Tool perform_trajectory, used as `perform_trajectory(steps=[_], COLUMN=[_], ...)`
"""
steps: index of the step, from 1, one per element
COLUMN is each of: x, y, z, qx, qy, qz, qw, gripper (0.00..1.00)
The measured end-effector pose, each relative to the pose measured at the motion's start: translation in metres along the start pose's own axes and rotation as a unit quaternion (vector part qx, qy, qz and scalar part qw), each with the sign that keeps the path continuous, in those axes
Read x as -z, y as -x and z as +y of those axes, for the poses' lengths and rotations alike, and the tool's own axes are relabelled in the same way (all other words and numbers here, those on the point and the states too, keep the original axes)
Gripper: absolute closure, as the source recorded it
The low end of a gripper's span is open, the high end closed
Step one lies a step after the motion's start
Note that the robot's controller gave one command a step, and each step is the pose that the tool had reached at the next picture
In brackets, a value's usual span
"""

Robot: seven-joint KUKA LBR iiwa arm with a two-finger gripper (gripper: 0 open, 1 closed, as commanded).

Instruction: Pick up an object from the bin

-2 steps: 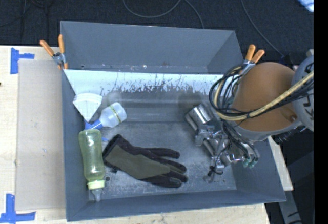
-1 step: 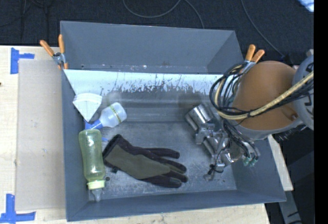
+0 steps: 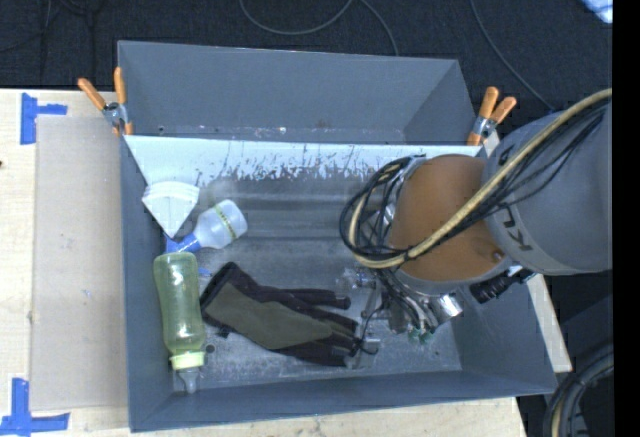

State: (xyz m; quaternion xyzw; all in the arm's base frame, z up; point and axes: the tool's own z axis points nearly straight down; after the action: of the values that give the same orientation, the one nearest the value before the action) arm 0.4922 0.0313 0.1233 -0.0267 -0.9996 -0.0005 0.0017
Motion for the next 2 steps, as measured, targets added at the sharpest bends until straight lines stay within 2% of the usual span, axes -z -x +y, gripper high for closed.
perform_trajectory(steps=[1,2], x=[-0.019,-0.005], y=[-0.004,-0.003], z=[0.013,0.056], qx=[0.004,-0.065], qy=[0.000,0.000], qz=[0.0034,0.0011], qw=[1.0000,0.9979], gripper=[0.00,0.00])
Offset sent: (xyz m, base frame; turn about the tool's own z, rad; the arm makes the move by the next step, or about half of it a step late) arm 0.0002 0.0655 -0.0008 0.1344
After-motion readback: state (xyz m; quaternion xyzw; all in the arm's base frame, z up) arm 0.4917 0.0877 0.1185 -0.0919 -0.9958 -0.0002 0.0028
